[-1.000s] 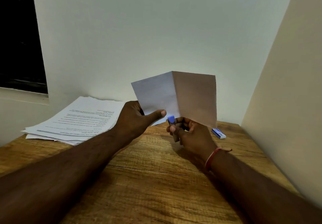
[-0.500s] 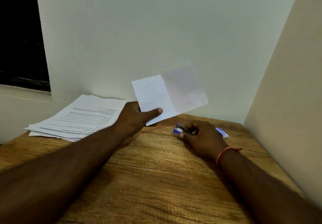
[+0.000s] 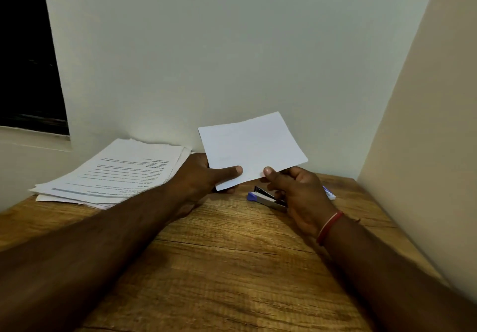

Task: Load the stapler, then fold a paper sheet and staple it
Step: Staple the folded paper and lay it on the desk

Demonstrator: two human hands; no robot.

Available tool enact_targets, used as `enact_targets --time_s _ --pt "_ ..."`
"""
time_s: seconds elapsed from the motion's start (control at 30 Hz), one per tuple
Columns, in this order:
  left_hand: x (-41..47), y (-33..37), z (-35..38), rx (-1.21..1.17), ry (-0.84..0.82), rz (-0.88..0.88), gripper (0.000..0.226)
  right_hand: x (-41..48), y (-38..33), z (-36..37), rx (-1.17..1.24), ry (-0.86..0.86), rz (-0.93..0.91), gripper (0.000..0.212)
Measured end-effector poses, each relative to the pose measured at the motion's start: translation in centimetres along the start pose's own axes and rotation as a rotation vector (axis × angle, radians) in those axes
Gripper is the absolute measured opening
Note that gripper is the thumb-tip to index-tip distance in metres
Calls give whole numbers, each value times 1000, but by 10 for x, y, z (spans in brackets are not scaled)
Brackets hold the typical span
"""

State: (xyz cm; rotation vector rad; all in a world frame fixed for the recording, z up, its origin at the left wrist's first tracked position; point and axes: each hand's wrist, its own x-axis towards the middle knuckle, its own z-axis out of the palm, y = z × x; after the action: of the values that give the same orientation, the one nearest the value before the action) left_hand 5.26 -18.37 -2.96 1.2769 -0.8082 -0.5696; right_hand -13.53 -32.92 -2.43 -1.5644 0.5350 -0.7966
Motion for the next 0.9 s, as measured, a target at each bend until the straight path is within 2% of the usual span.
enact_targets --time_s 0.17,0.3,0.4,0.6,0.9 --pt "-2 1 1 33 -31 21 38 -3 1 3 33 5 -44 32" --pt "-7 2 5 44 -69 60 35 -10 0 6 64 -41 9 31" --pt "-7 0 5 117 -83 98 42 -18 -4 8 -4 -62 50 23" --pt "-6 -2 5 149 -78 133 42 -18 -6 6 12 -88 77 25" --pt "-6 0 9 65 -86 157 33 -10 -4 6 55 -100 39 16"
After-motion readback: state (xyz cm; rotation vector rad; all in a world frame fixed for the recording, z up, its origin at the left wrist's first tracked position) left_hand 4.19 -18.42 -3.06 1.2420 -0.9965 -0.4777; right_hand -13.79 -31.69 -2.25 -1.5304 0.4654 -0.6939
